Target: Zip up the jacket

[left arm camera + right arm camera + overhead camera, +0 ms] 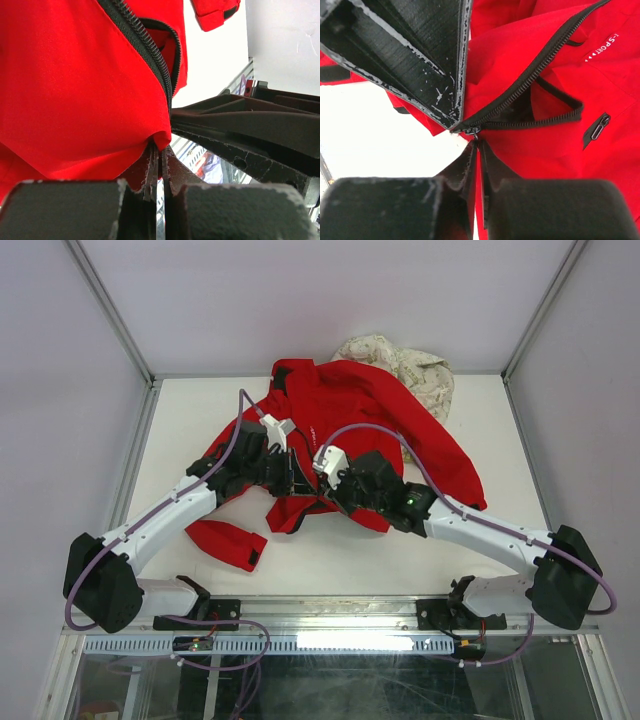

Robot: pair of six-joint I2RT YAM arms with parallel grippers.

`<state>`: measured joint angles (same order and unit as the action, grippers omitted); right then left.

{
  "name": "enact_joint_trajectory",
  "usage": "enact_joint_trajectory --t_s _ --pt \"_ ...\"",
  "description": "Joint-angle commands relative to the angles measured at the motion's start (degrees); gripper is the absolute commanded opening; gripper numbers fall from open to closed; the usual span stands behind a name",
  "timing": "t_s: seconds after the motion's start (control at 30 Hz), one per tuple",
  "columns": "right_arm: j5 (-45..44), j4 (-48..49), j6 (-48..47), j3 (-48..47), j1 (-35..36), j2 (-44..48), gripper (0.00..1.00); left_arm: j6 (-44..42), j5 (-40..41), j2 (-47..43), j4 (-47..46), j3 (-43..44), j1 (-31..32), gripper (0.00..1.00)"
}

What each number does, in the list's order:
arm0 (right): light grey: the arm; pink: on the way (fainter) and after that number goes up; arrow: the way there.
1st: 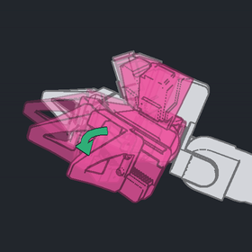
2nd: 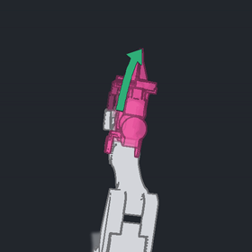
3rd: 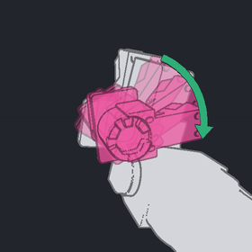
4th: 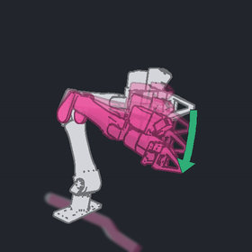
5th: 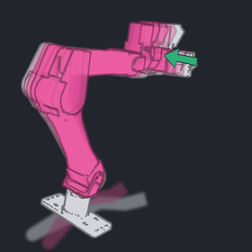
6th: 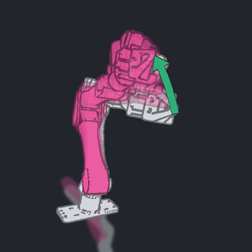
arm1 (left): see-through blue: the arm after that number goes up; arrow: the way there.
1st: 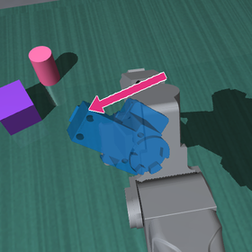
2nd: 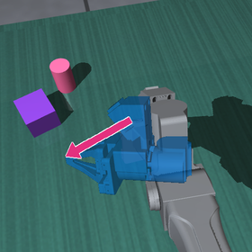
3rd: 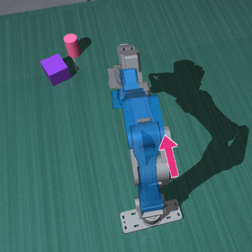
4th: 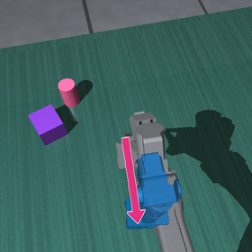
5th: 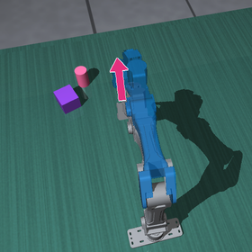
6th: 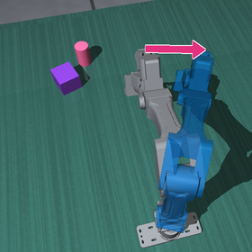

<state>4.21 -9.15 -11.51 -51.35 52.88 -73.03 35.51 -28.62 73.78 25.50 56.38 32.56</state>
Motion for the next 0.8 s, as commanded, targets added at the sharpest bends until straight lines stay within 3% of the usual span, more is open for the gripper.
enact_joint_trajectory --t_s 0.0,0.4,0.6,0.73,0.77 --pt "-0.5 1.4 -2.3 -2.7 -0.2 1.7 0.02 -0.3 -1.3 -2.6 -0.2 -0.9 0.0 0.00" --pt "7.4 -9.6 -3.4 -11.3 -3.3 0.7 0.00 -3.6 4.1 -4.4 5.7 -3.3 0.1 0.00" --pt "6.2 -12.8 -4.1 -15.4 -5.3 -2.9 0.00 -4.7 3.2 -5.8 7.0 -4.6 0.6 0.00" --pt "15.1 -11.6 -5.5 -14.7 -5.4 -3.0 0.00 -4.1 4.0 -6.6 7.0 -4.6 0.6 0.00" --pt "17.1 -10.5 -5.6 -13.5 -5.4 -2.4 0.05 -4.0 4.0 -6.4 7.0 -4.2 0.7 0.00"
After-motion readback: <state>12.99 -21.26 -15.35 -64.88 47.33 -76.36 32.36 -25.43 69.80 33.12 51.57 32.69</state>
